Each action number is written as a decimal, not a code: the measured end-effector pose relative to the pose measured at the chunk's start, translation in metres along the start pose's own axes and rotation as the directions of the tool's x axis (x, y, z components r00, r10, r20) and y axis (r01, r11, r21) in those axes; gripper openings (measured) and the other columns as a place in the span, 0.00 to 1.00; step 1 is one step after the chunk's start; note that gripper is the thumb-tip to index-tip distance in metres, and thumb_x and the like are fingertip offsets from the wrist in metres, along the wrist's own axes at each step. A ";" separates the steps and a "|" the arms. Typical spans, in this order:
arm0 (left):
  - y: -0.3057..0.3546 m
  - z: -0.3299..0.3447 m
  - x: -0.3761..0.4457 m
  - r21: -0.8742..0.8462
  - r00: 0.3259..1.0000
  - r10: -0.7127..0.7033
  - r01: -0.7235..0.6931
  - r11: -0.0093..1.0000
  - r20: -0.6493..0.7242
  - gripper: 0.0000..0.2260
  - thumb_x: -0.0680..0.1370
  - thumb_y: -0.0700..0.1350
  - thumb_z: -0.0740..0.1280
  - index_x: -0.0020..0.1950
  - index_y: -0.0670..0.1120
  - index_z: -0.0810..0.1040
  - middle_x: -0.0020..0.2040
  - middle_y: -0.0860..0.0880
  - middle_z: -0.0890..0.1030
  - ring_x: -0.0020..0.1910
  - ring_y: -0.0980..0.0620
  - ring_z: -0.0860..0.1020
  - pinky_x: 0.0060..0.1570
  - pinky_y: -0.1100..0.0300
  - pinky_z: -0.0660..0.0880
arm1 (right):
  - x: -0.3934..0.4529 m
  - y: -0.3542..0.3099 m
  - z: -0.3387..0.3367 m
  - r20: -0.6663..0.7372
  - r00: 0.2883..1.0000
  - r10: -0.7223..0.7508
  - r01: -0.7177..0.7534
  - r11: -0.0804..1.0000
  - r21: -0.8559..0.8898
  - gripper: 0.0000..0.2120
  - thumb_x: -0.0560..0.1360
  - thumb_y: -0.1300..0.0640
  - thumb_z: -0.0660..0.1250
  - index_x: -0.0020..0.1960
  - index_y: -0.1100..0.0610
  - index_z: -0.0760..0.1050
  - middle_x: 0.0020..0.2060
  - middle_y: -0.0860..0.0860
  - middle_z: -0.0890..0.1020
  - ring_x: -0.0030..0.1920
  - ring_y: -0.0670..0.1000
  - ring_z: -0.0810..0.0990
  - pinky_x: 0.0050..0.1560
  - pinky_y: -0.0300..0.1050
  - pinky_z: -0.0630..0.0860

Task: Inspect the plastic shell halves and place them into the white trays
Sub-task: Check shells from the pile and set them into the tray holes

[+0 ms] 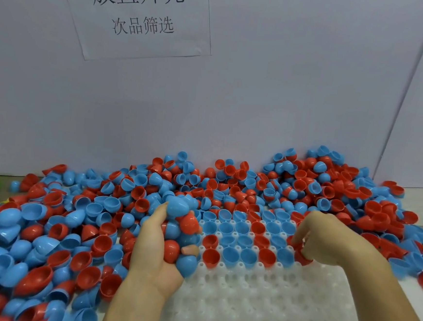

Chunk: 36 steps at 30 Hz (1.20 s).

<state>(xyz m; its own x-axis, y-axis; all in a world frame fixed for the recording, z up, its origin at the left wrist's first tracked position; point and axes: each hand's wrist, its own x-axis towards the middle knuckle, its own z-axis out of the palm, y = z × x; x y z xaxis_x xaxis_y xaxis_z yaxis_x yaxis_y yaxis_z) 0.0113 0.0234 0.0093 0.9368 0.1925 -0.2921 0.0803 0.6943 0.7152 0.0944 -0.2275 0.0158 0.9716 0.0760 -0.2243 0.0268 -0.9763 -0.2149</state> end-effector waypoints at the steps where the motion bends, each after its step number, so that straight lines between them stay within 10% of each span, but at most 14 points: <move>1: 0.000 0.000 0.000 -0.005 1.000 -0.004 0.004 1.000 0.004 0.11 0.81 0.49 0.64 0.50 0.42 0.80 0.34 0.46 0.77 0.32 0.54 0.72 0.17 0.65 0.64 | 0.000 0.000 -0.001 0.008 1.000 -0.008 0.008 1.000 -0.011 0.17 0.75 0.67 0.67 0.56 0.49 0.84 0.57 0.49 0.83 0.50 0.49 0.81 0.55 0.45 0.81; 7: -0.002 0.000 -0.001 0.003 0.998 -0.025 0.025 1.000 0.056 0.13 0.79 0.51 0.66 0.56 0.42 0.78 0.36 0.46 0.78 0.30 0.54 0.73 0.17 0.65 0.65 | -0.015 -0.007 -0.030 -0.115 0.986 -0.118 0.122 0.992 0.023 0.12 0.78 0.60 0.68 0.57 0.45 0.81 0.61 0.47 0.80 0.46 0.46 0.82 0.41 0.37 0.80; 13: -0.005 0.002 -0.004 0.116 0.956 -0.073 0.041 0.992 0.285 0.23 0.66 0.52 0.71 0.59 0.47 0.73 0.32 0.46 0.74 0.25 0.53 0.73 0.18 0.65 0.64 | -0.036 -0.084 -0.018 -0.204 0.894 -0.399 0.442 0.710 0.548 0.12 0.77 0.40 0.64 0.55 0.45 0.78 0.41 0.45 0.84 0.37 0.42 0.85 0.32 0.35 0.80; 19: -0.007 0.005 -0.006 0.197 0.945 -0.069 0.004 0.980 0.321 0.14 0.68 0.52 0.68 0.51 0.49 0.74 0.33 0.45 0.77 0.26 0.52 0.73 0.18 0.66 0.64 | -0.031 -0.104 0.002 -0.189 0.900 -0.393 0.420 0.665 0.618 0.12 0.79 0.43 0.64 0.49 0.48 0.83 0.40 0.52 0.86 0.42 0.51 0.86 0.45 0.51 0.84; 25: -0.007 0.007 -0.007 0.094 0.957 -0.014 -0.013 0.995 0.290 0.18 0.71 0.52 0.67 0.60 0.52 0.76 0.33 0.46 0.81 0.24 0.53 0.74 0.17 0.65 0.66 | -0.028 -0.108 0.005 -0.354 0.888 -0.294 0.460 0.610 0.645 0.09 0.79 0.49 0.66 0.41 0.42 0.79 0.36 0.42 0.85 0.40 0.40 0.83 0.34 0.30 0.78; 36: -0.007 0.004 -0.003 0.023 0.957 -0.129 0.128 0.992 0.259 0.18 0.70 0.53 0.68 0.51 0.39 0.77 0.28 0.46 0.72 0.21 0.55 0.70 0.15 0.66 0.64 | -0.025 -0.099 0.002 -0.371 0.901 -0.224 0.433 0.452 0.779 0.07 0.78 0.62 0.67 0.47 0.51 0.80 0.38 0.50 0.86 0.38 0.45 0.86 0.40 0.36 0.82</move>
<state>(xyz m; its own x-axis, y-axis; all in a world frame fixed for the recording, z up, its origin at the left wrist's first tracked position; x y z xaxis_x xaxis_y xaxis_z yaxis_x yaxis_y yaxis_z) 0.0096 0.0153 0.0074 0.9745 -0.0855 -0.2073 0.2072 0.6969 0.6866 0.0674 -0.1321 0.0409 0.9569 0.2115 0.1988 0.2497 -0.2507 -0.9353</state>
